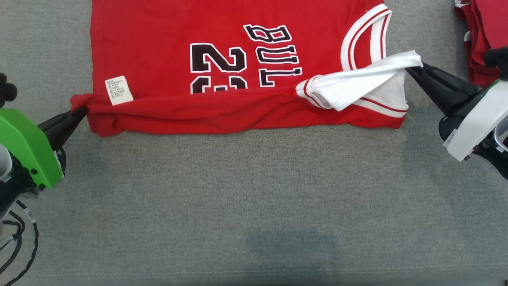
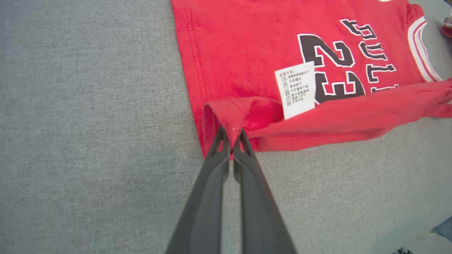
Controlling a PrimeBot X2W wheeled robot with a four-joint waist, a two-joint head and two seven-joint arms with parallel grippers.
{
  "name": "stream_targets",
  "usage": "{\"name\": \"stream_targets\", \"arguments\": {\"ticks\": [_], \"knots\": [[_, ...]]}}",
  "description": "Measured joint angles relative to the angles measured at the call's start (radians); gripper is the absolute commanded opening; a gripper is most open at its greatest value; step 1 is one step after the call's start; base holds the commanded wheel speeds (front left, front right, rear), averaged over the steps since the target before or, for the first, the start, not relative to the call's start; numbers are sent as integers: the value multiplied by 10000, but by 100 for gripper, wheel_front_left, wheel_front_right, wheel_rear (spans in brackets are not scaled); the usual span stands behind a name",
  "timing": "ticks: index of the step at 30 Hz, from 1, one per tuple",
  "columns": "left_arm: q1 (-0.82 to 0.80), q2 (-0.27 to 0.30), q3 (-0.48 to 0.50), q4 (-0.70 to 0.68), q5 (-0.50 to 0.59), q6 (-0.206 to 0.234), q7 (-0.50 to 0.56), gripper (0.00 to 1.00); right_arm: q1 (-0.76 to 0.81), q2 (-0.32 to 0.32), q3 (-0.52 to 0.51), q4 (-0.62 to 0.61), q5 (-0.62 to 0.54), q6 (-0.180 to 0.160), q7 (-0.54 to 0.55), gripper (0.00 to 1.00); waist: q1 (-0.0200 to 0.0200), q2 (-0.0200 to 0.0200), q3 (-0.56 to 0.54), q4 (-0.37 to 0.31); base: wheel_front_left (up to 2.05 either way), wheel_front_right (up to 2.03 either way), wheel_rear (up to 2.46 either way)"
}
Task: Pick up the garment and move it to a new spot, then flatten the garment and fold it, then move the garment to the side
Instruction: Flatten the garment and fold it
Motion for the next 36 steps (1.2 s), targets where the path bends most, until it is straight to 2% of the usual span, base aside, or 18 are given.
{"name": "stream_targets", "arguments": {"ticks": [16,17,18,19,20,21,22,23,24,32,36], "knots": [[-1437,-276,-489,1001,393,360,341,0,-1153,399,537,1043,-38,0,257,0,0,0,559,-71,0,0,0],[-1481,-288,-508,1070,437,426,339,19,-1210,433,566,1085,-90,0,255,14,0,0,571,-78,0,0,0],[-1533,-303,-531,1166,541,460,332,27,-1268,462,610,1129,-94,0,253,23,0,0,581,-87,0,0,0],[-1577,-309,-568,1252,654,491,332,35,-1325,497,629,1179,-130,0,230,45,0,0,591,-97,0,0,0],[-1605,-336,-583,1308,708,527,328,40,-1357,546,629,1229,-209,0,146,75,0,0,598,-108,0,0,0],[-1633,-401,-562,1384,723,598,301,58,-1387,604,631,1292,-261,0,102,100,0,0,602,-120,0,0,0],[-1670,-456,-573,1476,725,633,286,71,-1413,671,617,1377,-280,0,29,100,0,0,603,-133,0,0,0],[-1701,-495,-583,1555,736,633,286,96,-1439,704,619,1446,-288,0,-46,100,0,0,602,-146,0,0,0],[-1721,-539,-575,1618,748,677,238,100,-1481,713,621,1522,-322,0,-113,100,0,0,598,-160,0,0,0],[-1728,-692,-581,2038,830,767,-21,100,-1569,918,456,2127,-713,0,-980,100,0,0,364,-250,0,0,0],[-1707,-656,-128,1990,848,809,-489,100,-1476,993,451,2165,-943,0,-1427,100,0,0,190,-296,0,0,0]]}}
